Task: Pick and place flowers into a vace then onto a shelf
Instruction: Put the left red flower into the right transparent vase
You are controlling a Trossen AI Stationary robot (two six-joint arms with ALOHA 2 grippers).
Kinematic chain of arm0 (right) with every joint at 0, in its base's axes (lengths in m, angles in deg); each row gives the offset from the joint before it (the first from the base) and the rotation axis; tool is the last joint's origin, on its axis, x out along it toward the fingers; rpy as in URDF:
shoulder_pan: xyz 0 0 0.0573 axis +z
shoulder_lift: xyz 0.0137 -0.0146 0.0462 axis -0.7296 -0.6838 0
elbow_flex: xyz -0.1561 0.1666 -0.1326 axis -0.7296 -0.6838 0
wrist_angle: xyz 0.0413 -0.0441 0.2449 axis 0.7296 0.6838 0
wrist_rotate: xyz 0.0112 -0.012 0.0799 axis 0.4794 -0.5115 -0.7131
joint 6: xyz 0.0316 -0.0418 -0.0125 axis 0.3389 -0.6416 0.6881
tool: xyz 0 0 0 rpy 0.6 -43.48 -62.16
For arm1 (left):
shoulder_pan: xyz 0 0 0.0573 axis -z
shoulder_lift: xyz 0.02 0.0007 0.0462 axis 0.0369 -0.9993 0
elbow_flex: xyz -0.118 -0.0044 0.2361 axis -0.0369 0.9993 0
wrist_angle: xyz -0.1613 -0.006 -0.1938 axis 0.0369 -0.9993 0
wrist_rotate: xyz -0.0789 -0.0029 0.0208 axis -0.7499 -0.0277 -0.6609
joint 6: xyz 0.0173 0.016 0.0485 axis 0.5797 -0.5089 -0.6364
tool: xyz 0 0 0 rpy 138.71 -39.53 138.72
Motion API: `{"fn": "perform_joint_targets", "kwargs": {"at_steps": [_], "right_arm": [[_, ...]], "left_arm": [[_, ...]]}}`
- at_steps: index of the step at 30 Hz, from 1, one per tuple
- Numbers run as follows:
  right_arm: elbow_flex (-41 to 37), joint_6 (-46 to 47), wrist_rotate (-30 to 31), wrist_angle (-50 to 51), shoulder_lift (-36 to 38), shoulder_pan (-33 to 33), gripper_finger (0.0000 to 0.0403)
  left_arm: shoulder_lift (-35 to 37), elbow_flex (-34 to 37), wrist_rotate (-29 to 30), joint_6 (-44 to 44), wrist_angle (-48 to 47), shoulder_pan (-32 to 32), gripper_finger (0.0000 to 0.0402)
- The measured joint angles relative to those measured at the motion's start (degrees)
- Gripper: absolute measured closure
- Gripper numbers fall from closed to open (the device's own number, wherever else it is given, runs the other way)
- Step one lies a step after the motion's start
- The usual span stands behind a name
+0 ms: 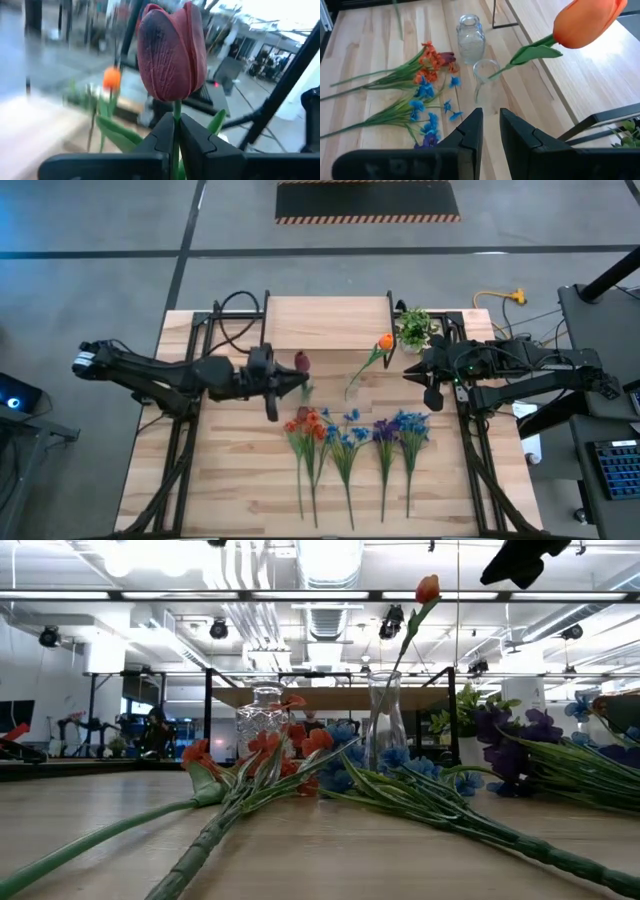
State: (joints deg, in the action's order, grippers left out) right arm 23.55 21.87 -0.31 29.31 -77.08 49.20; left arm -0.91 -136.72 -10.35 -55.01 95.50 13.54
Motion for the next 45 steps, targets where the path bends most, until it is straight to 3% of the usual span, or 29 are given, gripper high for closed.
{"fn": "perform_joint_targets", "kwargs": {"at_steps": [7, 17, 29, 45], "right_arm": [[0.0, 0.2, 1.4, -0.1, -0.1, 0.0, 0.0346], [0.0, 0.4, 1.5, -0.3, -0.1, 0.0, 0.0346], [0.0, 1.3, 1.4, -0.4, -0.1, 0.0, 0.0346], [-1.1, 1.2, 1.4, -0.4, -0.1, 0.0, 0.0346]], "left_arm": [[-5.2, -0.2, 0.1, -12.6, 16.1, -2.5, 0.0398], [-13.0, -4.5, -0.1, -18.1, 25.5, -7.7, 0.0398], [-20.3, -11.1, -6.1, -18.1, 26.5, -12.2, 0.0398], [-24.2, -11.3, -7.7, -17.7, 19.9, -13.3, 0.0397]]}}
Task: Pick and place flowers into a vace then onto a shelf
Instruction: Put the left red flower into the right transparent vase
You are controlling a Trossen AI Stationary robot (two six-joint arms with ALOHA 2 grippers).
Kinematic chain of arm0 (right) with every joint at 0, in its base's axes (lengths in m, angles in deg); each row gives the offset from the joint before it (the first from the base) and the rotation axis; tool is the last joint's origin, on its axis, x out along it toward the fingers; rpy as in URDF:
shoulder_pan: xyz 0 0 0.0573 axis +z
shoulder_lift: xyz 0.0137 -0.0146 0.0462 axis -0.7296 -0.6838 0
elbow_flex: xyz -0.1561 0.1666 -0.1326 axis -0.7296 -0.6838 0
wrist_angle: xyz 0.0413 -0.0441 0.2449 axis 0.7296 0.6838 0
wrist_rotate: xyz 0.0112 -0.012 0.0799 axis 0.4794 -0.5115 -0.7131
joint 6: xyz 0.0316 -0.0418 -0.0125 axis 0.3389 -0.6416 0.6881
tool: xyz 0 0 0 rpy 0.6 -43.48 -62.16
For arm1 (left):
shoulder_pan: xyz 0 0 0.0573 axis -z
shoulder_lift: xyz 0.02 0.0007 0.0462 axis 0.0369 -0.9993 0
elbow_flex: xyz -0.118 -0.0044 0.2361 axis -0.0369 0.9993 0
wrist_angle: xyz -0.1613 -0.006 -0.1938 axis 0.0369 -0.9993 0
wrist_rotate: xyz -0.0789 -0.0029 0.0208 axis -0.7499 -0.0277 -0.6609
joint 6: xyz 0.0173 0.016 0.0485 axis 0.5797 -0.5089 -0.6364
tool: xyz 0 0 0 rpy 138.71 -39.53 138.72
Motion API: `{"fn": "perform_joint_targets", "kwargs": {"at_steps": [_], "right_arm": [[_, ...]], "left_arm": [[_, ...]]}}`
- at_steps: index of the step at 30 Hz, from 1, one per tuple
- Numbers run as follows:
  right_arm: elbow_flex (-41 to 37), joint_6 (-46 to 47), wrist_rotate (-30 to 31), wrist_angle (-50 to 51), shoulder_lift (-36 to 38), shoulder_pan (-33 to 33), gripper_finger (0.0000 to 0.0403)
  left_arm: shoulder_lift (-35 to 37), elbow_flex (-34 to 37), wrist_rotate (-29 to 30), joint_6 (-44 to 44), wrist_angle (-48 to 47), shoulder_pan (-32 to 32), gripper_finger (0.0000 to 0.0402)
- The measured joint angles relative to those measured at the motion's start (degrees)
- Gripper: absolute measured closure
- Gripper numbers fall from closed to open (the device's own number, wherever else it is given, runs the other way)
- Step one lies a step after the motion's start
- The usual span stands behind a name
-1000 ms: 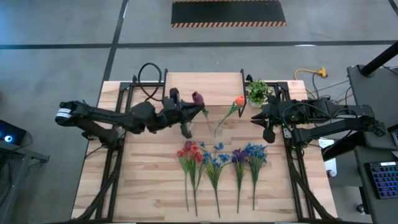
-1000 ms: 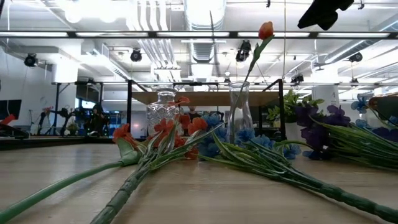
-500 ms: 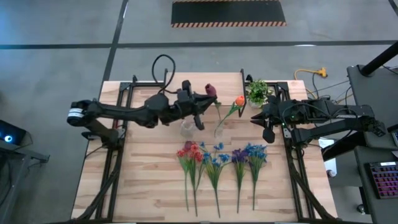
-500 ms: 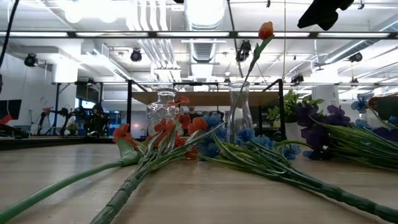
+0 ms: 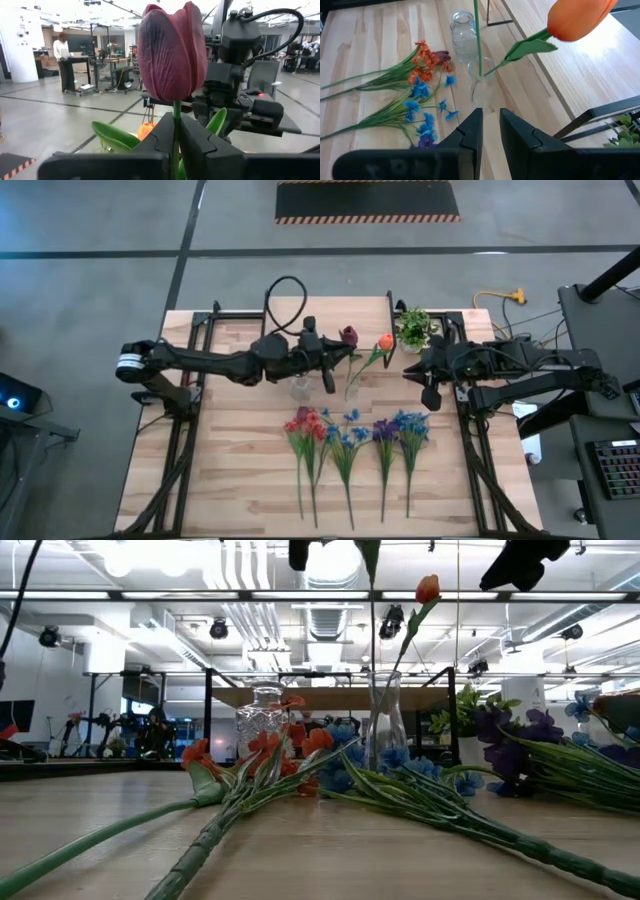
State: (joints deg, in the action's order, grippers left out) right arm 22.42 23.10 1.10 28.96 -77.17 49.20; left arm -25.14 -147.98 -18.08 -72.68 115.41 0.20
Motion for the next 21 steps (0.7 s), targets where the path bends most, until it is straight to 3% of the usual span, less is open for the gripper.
{"fn": "perform_joint_targets", "kwargs": {"at_steps": [9, 15, 21], "right_arm": [[-1.1, 0.3, 0.0, 0.0, 0.0, 0.0, 0.0346], [-1.1, 0.5, 0.0, 0.0, 0.0, 0.0, 0.0346], [-1.1, 0.4, 0.0, -0.6, 0.0, 0.0, 0.0346]], "left_arm": [[-2.2, 0.1, 0.0, 0.5, -2.0, -0.4, 0.0345], [-2.0, -0.5, -0.8, 5.9, -10.1, -1.9, 0.0296], [-1.8, -0.8, -7.5, 14.1, -15.5, -4.6, 0.0268]]}}
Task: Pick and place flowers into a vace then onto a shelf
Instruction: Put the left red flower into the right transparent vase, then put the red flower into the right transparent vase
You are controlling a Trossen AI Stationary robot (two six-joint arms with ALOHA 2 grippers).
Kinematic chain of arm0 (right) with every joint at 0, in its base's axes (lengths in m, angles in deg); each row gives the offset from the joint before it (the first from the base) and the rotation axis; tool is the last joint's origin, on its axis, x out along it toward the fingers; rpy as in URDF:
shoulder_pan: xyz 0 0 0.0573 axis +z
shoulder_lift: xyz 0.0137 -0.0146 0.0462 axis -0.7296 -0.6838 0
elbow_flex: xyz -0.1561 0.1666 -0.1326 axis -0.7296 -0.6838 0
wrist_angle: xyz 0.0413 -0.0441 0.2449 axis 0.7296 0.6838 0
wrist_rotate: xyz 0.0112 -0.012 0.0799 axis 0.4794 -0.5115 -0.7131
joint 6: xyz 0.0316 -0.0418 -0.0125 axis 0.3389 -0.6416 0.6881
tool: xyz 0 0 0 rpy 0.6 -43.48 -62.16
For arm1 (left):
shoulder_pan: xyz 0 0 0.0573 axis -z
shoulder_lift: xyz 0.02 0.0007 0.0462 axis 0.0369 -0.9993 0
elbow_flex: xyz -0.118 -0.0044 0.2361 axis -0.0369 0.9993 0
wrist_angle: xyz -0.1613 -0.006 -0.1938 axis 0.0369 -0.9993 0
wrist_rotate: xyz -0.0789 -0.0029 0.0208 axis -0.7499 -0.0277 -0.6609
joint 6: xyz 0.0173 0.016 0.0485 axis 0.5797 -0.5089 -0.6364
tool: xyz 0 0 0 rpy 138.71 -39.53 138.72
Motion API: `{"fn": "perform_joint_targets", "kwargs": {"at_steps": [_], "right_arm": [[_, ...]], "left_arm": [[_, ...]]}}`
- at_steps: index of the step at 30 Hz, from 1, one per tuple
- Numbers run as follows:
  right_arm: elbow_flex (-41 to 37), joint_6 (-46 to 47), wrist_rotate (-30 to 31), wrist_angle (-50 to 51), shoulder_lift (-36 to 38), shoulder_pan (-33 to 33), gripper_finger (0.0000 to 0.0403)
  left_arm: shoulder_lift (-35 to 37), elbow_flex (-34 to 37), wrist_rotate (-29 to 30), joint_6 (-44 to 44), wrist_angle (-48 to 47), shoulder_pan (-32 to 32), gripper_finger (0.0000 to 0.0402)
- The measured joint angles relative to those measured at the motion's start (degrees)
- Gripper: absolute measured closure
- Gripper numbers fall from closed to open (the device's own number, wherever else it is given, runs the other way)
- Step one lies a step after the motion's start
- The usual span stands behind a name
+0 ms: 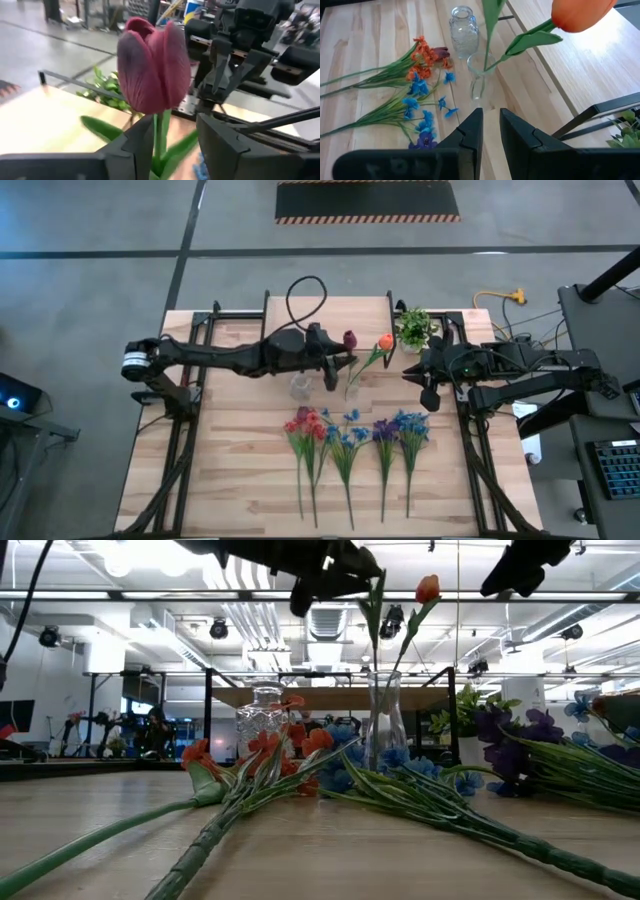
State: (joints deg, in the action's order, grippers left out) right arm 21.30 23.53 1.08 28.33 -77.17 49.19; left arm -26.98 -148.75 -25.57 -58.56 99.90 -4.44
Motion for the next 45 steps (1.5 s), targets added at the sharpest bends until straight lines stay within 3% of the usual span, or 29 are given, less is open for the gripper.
{"fn": "perform_joint_targets", "kwargs": {"at_steps": [8, 17, 21, 32, 35, 39, 45], "right_arm": [[0.0, 0.5, 0.0, -0.3, 0.0, 0.0, 0.0346], [0.0, 2.8, 0.0, -0.3, 0.0, 0.0, 0.0346], [0.0, 3.1, -0.2, -0.2, 0.0, 0.0, 0.0346], [0.0, 2.5, -0.2, -0.1, 0.0, 0.0, 0.0346], [-0.1, 2.0, -0.1, 0.0, 0.0, 0.0, 0.0346], [-0.4, 0.9, -0.2, 0.0, 0.0, 0.0, 0.0346], [-0.4, -1.7, -0.1, -0.1, 0.0, 0.0, 0.0346]], "left_arm": [[-0.3, 0.0, -7.2, 3.9, -0.5, -1.8, 0.0245], [0.3, 0.0, -8.3, 3.7, -1.3, -2.0, 0.0239], [1.8, 0.0, -13.5, 3.8, -3.8, -2.0, 0.0239], [11.0, 0.8, -16.3, 6.6, -28.6, 2.1, 0.0239], [13.4, 1.3, -14.0, 10.8, -37.2, 5.3, 0.0239], [15.1, 2.0, -6.7, 18.7, -46.6, 10.9, 0.0239], [14.7, 2.5, 0.9, 31.1, -50.4, 18.4, 0.024]]}}
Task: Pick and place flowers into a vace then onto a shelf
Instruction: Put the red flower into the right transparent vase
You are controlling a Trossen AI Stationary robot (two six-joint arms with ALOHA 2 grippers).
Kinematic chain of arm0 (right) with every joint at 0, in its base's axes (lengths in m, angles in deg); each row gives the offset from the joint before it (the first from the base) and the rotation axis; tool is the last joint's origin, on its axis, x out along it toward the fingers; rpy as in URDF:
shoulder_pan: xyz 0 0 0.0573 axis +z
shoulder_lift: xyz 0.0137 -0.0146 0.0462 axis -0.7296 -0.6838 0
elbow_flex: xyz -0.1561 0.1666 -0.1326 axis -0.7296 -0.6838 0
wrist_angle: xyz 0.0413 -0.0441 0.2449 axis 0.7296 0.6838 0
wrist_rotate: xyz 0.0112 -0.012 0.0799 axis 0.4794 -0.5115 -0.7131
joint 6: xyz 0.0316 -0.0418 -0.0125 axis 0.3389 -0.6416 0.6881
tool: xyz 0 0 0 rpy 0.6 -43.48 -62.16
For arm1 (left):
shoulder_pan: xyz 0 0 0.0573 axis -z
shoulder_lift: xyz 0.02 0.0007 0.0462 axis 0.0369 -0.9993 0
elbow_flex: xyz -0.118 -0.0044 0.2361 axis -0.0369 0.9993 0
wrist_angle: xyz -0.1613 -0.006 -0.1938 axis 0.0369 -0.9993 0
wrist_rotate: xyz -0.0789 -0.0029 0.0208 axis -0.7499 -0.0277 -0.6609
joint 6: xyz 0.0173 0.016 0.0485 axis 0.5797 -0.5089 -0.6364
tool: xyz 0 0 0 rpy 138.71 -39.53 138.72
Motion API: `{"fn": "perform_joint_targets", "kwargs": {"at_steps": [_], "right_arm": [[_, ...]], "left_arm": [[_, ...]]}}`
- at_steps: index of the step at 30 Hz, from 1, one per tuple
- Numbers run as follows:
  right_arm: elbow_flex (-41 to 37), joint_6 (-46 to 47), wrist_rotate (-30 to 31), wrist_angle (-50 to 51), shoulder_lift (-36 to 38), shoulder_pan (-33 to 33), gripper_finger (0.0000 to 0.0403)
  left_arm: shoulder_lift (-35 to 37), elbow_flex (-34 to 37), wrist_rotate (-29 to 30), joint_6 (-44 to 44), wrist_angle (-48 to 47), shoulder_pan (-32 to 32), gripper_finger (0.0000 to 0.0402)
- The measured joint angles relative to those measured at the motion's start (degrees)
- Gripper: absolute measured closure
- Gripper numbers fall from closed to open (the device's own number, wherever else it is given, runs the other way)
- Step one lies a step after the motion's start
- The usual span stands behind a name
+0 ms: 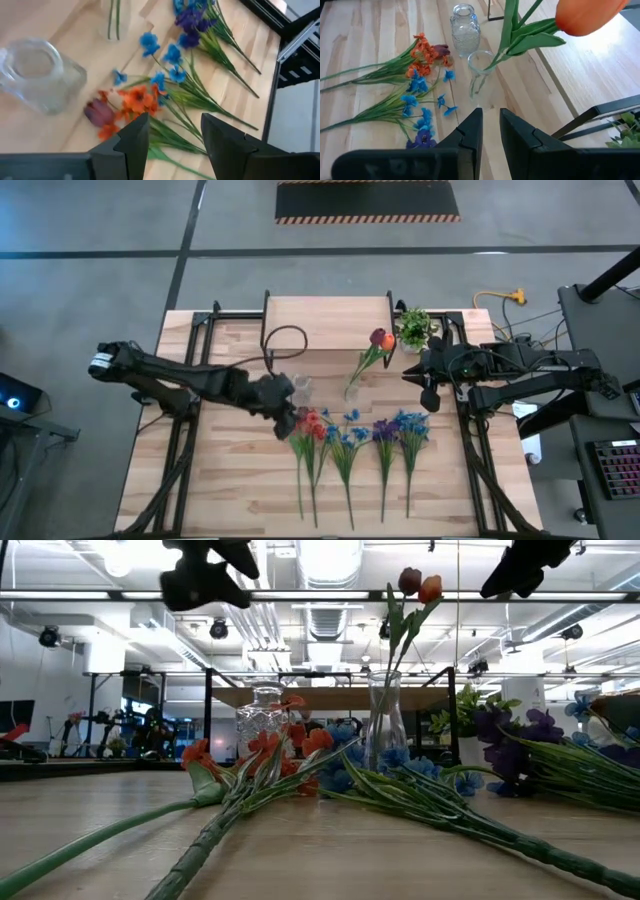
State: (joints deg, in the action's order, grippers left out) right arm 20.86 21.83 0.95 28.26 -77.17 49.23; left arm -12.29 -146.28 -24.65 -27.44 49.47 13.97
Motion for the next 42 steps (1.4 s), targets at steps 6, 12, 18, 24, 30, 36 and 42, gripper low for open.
{"fn": "perform_joint_targets", "kwargs": {"at_steps": [6, 12, 18, 24, 30, 36, 42], "right_arm": [[0.0, -2.4, 0.0, 0.1, 0.0, 0.0, 0.0346], [0.0, -4.0, -0.1, 0.8, 0.0, 0.0, 0.0346], [0.0, -6.3, -0.4, 2.0, 0.0, 0.0, 0.0346], [0.0, -8.4, -0.4, 2.0, 0.0, 0.0, 0.0346], [0.0, -8.8, -0.4, 2.2, 0.0, 0.0, 0.0346], [0.0, -8.5, -0.5, 4.3, 0.0, 0.0, 0.0346], [0.0, -8.5, -0.5, 4.4, 0.0, 0.0, 0.0346]], "left_arm": [[-4.3, 0.0, 1.8, 7.0, -1.3, 5.6, 0.024], [-11.5, -0.1, 1.7, 15.9, -1.2, 11.1, 0.024], [-18.8, -1.7, 1.7, 26.6, -0.5, 14.6, 0.024], [-25.2, -4.4, 2.0, 34.8, -0.9, 15.3, 0.024], [-29.8, -6.8, 2.2, 39.6, -1.5, 15.3, 0.024], [-30.8, -6.8, 2.0, 43.8, -4.5, 15.3, 0.024], [-30.8, -6.4, 3.7, 43.5, -4.4, 15.0, 0.024]]}}
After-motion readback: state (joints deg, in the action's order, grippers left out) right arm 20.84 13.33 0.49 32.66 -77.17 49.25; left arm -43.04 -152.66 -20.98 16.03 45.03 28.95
